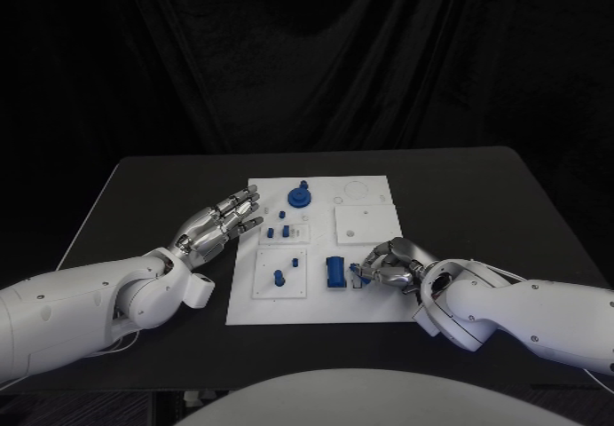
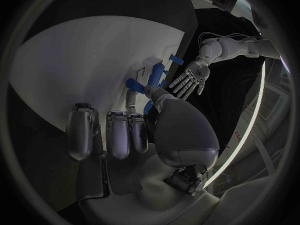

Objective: Assemble the parts on the task board

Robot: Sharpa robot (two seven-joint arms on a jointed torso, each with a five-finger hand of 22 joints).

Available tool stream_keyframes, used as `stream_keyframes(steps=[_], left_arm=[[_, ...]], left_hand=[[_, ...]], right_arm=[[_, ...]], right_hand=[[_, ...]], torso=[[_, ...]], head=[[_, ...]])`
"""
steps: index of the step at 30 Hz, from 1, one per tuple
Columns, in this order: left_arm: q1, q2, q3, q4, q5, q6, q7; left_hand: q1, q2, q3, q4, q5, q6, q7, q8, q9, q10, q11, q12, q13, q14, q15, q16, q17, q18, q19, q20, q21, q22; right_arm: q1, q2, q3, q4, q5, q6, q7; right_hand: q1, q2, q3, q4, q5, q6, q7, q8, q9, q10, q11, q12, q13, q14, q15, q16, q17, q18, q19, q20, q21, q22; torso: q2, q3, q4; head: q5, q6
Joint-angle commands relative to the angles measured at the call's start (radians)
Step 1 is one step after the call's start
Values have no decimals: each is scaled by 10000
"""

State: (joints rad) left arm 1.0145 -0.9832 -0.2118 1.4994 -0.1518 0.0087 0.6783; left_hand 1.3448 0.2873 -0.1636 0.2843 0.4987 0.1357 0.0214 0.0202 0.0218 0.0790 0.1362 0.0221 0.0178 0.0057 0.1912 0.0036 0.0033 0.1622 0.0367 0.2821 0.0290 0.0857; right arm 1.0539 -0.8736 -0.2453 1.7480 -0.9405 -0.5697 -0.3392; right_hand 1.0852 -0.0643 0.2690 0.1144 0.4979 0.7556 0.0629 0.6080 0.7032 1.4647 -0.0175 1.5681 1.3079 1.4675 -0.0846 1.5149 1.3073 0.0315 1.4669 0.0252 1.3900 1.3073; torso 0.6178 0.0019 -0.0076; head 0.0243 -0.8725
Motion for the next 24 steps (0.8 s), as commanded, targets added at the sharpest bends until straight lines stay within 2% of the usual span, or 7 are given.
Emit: stream_keyframes(steps=[1, 6, 7, 10, 13, 20, 24], left_arm=[[-20, 19, 6, 2, -18, 152, 454], [-20, 26, 6, -3, -18, 154, 448], [-20, 28, 6, -4, -18, 155, 446], [-21, 30, 6, -5, -18, 161, 439], [-21, 31, 6, -6, -18, 166, 428], [-22, 25, 6, -1, -18, 181, 407], [-23, 23, 6, 0, -18, 185, 399]], left_hand=[[-25, 10, 39, -4, -13, -4, -16, 32, 6, -2, 12, 59, 15, 17, 40, 17, 2, 20, 25, 43, 43, 5], [-25, 10, 39, -4, -13, -4, -16, 32, 6, -2, 12, 59, 15, 17, 40, 17, 2, 20, 25, 43, 43, 5], [-25, 10, 39, -4, -13, -4, -16, 32, 6, -2, 12, 59, 15, 17, 40, 17, 2, 20, 25, 43, 43, 5], [-18, 11, 52, -6, -10, -8, -7, 32, 5, -2, 14, 65, 15, 17, 50, 17, 2, 16, 26, 45, 44, 6], [-18, 11, 52, -6, -10, -8, -7, 32, 5, -2, 14, 65, 15, 17, 50, 17, 2, 16, 26, 45, 44, 6], [-13, 11, 60, -9, -6, -7, -1, 32, 6, -2, 15, 68, 16, 19, 54, 19, 3, 14, 29, 47, 47, 11], [-13, 11, 60, -9, -6, -7, -1, 32, 6, -2, 15, 68, 16, 19, 54, 19, 3, 14, 29, 47, 47, 11]], right_arm=[[-33, -16, 1, 26, -104, 101, -249], [-46, -8, 1, 20, -106, 88, -233], [-49, -4, 1, 17, -106, 87, -230], [-54, 9, 2, 10, -106, 85, -228], [-57, 18, 2, 2, -106, 79, -225], [-60, 37, 3, -27, -156, 141, -291], [-60, 59, 4, -44, -167, 134, -296]], right_hand=[[-104, 28, -38, 1, -46, -65, -5, 39, -10, 1061, 47, 27, 2629, 763, 65, -33, 1195, 165, 320, 49, -45, 1990], [-139, 35, -93, 34, -139, -94, 5, 47, -16, 1061, 57, 27, 2629, 762, 73, -37, 1185, 166, 318, 55, -54, 1988], [-224, 42, -175, 105, -395, -106, 17, 60, -20, 1061, 69, 27, 2629, 763, 85, -34, 1190, 164, 321, 64, -51, 1989], [-308, 89, -329, 211, -755, -141, 28, 96, -33, 1061, 80, 27, 2629, 765, 95, -31, 1194, 163, 327, 79, -46, 1993], [-331, 108, -380, 247, -860, -149, 31, 109, -38, 1061, 83, 27, 2629, 764, 98, -35, 1184, 167, 322, 81, -62, 1988], [-206, 154, -378, 187, -785, -144, 7, 144, -41, 1061, 66, 27, 2629, 764, 89, -34, 1182, 164, 329, 80, -50, 1993], [68, 223, -315, 17, -200, 78, -93, 323, -18, 1061, -14, 27, 2629, 764, 29, -32, 1184, 169, 329, 38, -59, 1992]], torso=[[2, 0, -4], [-5, 2, -6], [-5, 2, -6], [-1, 0, 0], [2, 0, 4], [3, 1, 7], [1, 2, 4]], head=[[-5, -2], [-1, -2], [-1, -2], [-11, -2], [-15, -2], [-3, -2], [-3, -2]])
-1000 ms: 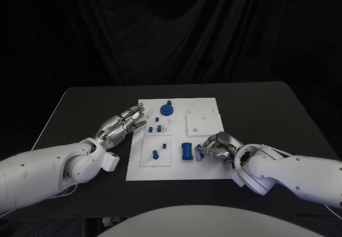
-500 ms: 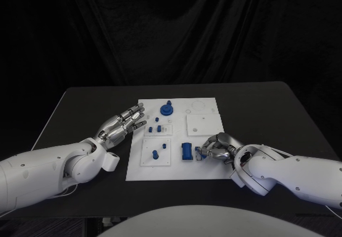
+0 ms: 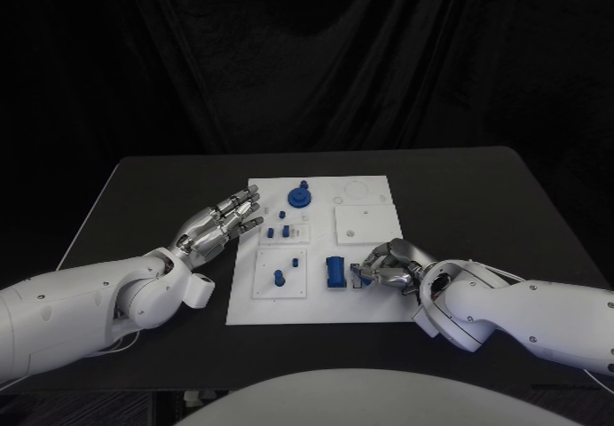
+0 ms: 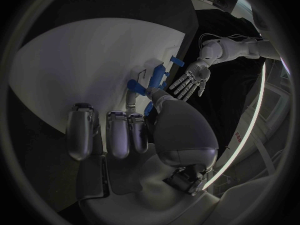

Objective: Assemble the parts on the task board

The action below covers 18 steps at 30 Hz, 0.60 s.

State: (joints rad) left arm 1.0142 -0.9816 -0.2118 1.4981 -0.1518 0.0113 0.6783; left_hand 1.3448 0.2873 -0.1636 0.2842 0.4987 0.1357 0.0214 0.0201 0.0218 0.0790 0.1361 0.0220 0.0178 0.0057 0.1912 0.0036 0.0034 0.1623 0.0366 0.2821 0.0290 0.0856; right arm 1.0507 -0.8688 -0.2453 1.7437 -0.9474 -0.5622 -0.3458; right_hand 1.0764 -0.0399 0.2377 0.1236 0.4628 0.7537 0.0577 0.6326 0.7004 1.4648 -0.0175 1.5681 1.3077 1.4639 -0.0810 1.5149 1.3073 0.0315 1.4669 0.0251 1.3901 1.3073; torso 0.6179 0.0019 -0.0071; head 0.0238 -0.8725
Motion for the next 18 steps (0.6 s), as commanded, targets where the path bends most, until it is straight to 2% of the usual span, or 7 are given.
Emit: stream_keyframes(steps=[1, 3, 6, 14, 18], left_arm=[[-20, 7, 6, 13, -18, 161, 396], [-21, 7, 6, 13, -18, 170, 387], [-21, 9, 6, 12, -18, 180, 377], [-23, 19, 6, 7, -18, 209, 362], [-25, 25, 6, 0, -18, 226, 351]], left_hand=[[-12, 11, 60, -8, -6, -6, -1, 32, 6, -2, 16, 68, 16, 19, 54, 19, 3, 14, 29, 47, 47, 11], [-12, 11, 60, -8, -6, -6, -1, 32, 6, -2, 16, 68, 16, 19, 54, 19, 3, 14, 29, 47, 47, 11], [-4, 10, 74, -10, 0, 7, 38, 36, 9, -7, 9, 72, 16, 22, 68, 22, 4, 8, 32, 52, 49, 14], [2, 13, 91, -9, 0, 19, 97, 39, 11, -15, -4, 76, 15, 28, 87, 26, 7, 0, 34, 58, 50, 14], [2, 13, 91, -9, 0, 19, 97, 39, 11, -15, -4, 76, 15, 28, 87, 26, 7, 0, 34, 58, 50, 14]], right_arm=[[-28, 20, 4, -5, -100, 49, -225], [-28, 40, 5, -16, -103, 33, -216], [-28, 63, 5, -32, -106, 25, -217], [-29, 94, 6, -51, -169, -24, -221], [-29, 90, 7, -46, -179, -91, -180]], right_hand=[[190, -11, 9, -99, 218, 174, -73, 138, 31, 1060, -40, 27, 2631, 801, -26, -30, 1188, 168, 332, 25, -54, 1995], [374, 34, 103, -233, 409, 385, -201, 363, 136, 1060, -148, 27, 2631, 803, -112, -26, 1195, 170, 334, -43, -56, 1995], [542, 47, 224, -370, 616, 493, -297, 508, 216, 1060, -237, 27, 2631, 800, -188, -33, 1179, 171, 335, -112, -59, 1995], [893, -1, 564, -727, 1047, 396, -368, 591, 299, 1060, -315, 27, 2631, 797, -271, -42, 1161, 170, 333, -209, -78, 1991], [959, 18, 663, -799, 1109, 379, -375, 611, 317, 1060, -322, 27, 2631, 797, -277, -43, 1159, 172, 330, -219, -88, 1988]], torso=[[-1, 2, -4], [-1, 1, -5], [1, 0, -5], [0, -1, -5], [2, 0, -2]], head=[[2, -2], [4, -2], [3, -2], [26, -2], [33, -2]])
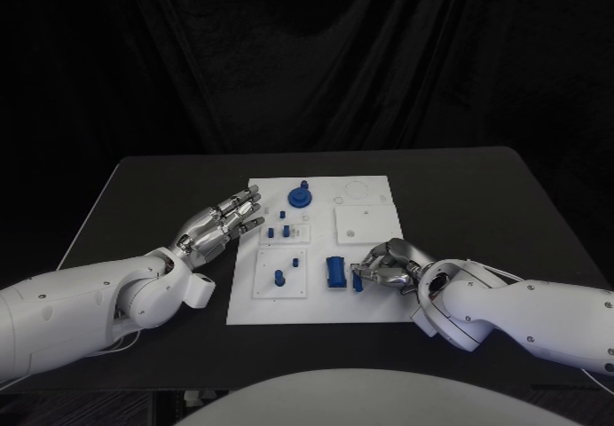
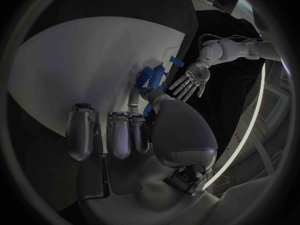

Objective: Assemble the parts on the task board

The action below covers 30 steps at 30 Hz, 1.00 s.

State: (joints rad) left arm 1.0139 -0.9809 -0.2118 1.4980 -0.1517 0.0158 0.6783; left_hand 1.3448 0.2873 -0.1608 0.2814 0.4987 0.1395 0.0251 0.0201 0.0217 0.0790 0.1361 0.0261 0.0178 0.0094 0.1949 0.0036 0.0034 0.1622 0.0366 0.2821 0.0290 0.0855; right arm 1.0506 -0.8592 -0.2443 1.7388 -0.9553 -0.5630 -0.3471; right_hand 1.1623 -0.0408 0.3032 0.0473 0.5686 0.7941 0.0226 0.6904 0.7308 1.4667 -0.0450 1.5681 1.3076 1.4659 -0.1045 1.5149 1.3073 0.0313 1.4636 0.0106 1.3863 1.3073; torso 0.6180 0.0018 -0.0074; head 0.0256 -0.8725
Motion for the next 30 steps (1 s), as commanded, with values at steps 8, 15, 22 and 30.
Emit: stream_keyframes(steps=[8, 15, 22, 30], left_arm=[[-33, 31, 6, -22, -19, 216, 340], [-42, 22, 6, -22, -19, 236, 339], [-49, -9, 5, -20, -19, 222, 352], [-54, -38, 5, -6, -19, 195, 368]], left_hand=[[6, 12, 78, 22, 0, -7, 112, 41, 13, -18, -19, 41, 15, -6, 70, 28, 8, -12, 37, 63, 53, 18], [10, 15, 102, 24, 1, 14, 193, 46, 16, -29, -42, 46, 13, -6, 86, 29, 8, -28, 42, 65, 57, 22], [13, 14, 111, 24, 1, 33, 226, 50, 19, -26, -53, 52, 15, -7, 91, 29, 7, -34, 44, 65, 58, 23], [15, 12, 116, 22, 2, 42, 241, 52, 20, -26, -58, 54, 15, -8, 91, 28, 7, -36, 44, 64, 58, 22]], right_arm=[[-27, -41, -3, 20, -105, -253, 103], [-26, -235, 1, 213, -296, -803, 711], [-13, -699, 52, 665, -577, -1271, 1315], [0, -1237, 75, 1171, -639, -757, 1316]], right_hand=[[11, 18, 31, -5, -39, -52, 0, 48, 29, 1041, -35, 27, 2632, 776, -38, -45, 1155, 170, 365, -78, -48, 1990], [-677, -38, -304, 477, -1256, -121, 95, 72, 54, 1041, 52, 27, 2632, 789, 36, -18, 1209, 160, 380, -28, -26, 2000], [-1530, -81, -1105, 1256, -2283, -193, 189, 84, 72, 1041, 140, 27, 2632, 807, 110, 24, 1293, 151, 402, 44, 13, 2014], [-1398, -39, -1201, 1246, -2171, -209, 172, 107, 92, 1041, 129, 27, 2632, 815, 106, 45, 1336, 145, 416, 48, 49, 2027]], torso=[[0, 1, -2], [-4, 4, -7], [-13, 7, -2], [1, -4, 0]], head=[[10, -2], [46, -2], [67, -2], [102, -2]])
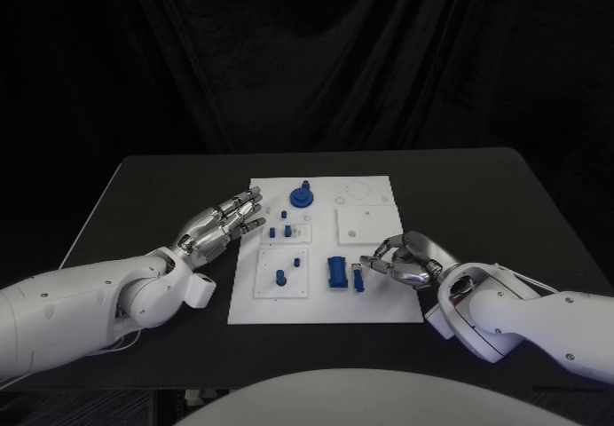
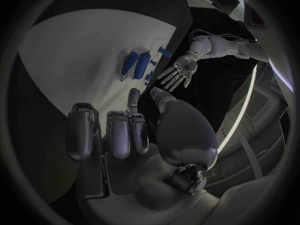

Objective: Assemble the parts on the task board

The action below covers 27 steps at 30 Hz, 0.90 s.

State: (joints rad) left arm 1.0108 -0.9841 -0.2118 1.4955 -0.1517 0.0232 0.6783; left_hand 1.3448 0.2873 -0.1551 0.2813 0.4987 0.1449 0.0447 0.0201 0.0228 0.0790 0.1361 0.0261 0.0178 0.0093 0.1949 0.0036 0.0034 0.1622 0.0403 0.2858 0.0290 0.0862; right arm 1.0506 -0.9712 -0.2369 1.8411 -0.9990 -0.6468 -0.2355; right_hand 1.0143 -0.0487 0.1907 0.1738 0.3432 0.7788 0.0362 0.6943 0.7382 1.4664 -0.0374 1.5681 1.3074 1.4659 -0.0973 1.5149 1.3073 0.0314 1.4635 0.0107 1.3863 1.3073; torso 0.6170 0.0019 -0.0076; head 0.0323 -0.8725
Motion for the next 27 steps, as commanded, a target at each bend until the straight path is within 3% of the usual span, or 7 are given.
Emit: stream_keyframes(steps=[1, 6, 11, 13, 20, 27], left_arm=[[-23, -9, 5, 22, -19, 119, 369], [-23, -38, 5, 42, -19, 111, 370], [-24, -57, 5, 53, -19, 107, 363], [-25, -58, 5, 58, -19, 109, 361], [-26, -49, 5, 54, -19, 113, 350], [-26, -73, 5, 52, -19, 81, 346]], left_hand=[[15, 13, 59, 23, 2, -12, 46, 52, 10, -26, -58, 54, 16, -7, 92, 28, 7, -36, 7, 27, 58, 16], [18, 11, 64, 21, 5, -5, 51, 54, 11, -19, -58, 59, 18, -7, 91, 29, 7, -39, 7, 26, 58, 15], [18, 11, 64, 21, 5, -5, 51, 54, 11, -19, -58, 59, 18, -7, 91, 29, 7, -39, 7, 26, 58, 15], [21, 10, 67, 19, 9, -2, 53, 55, 11, -16, -56, 62, 18, -7, 89, 28, 7, -40, 10, 26, 60, 19], [26, 9, 73, 15, 16, -1, 56, 55, 11, -13, -51, 65, 19, -7, 88, 29, 7, -41, 10, 25, 61, 19], [35, 9, 82, 7, 27, 10, 61, 57, 13, -10, -49, 69, 20, -10, 85, 27, 6, -42, 11, 24, 61, 17]], right_arm=[[-1, -154, -3, 181, -210, 191, 155], [-12, -362, -64, 387, -319, 905, -166], [-125, -495, -106, 536, -490, 1469, -534], [-155, -515, -112, 558, -537, 1642, -664], [-196, -441, -119, 452, -599, 1826, -873], [-204, -287, -118, 261, -589, 1723, -884]], right_hand=[[174, 50, -89, -60, 177, -64, 28, 78, 26, 1044, 48, 27, 2634, 817, 29, 49, 1342, 144, 419, 45, 55, 2029], [590, 38, -225, -271, 274, -51, -4, 233, 145, 1044, 20, 27, 2634, 816, 11, 55, 1348, 142, 423, 34, 71, 2033], [807, 6, -720, -359, -825, 33, -85, 679, 516, 1044, -41, 27, 2634, 805, -46, 38, 1302, 150, 409, -5, 42, 2021], [863, 3, -803, -387, -929, 31, -98, 766, 595, 1044, -62, 27, 2634, 797, -53, 22, 1264, 153, 405, -18, 31, 2018], [1245, 138, -982, -575, -1069, 193, -239, 1235, 956, 1044, -178, 27, 2634, 789, -146, 2, 1225, 162, 391, -92, -3, 2007], [1168, 288, -1093, -448, -998, 317, -313, 1374, 1065, 1044, -241, 27, 2634, 794, -198, 9, 1240, 165, 390, -139, -15, 2003]], torso=[[13, -3, 1], [17, -3, -4], [6, 3, -10], [4, 0, 6], [14, -1, 5], [10, 1, 7]], head=[[39, -2], [32, -2], [48, -2], [22, -2], [7, -2], [28, -2]])
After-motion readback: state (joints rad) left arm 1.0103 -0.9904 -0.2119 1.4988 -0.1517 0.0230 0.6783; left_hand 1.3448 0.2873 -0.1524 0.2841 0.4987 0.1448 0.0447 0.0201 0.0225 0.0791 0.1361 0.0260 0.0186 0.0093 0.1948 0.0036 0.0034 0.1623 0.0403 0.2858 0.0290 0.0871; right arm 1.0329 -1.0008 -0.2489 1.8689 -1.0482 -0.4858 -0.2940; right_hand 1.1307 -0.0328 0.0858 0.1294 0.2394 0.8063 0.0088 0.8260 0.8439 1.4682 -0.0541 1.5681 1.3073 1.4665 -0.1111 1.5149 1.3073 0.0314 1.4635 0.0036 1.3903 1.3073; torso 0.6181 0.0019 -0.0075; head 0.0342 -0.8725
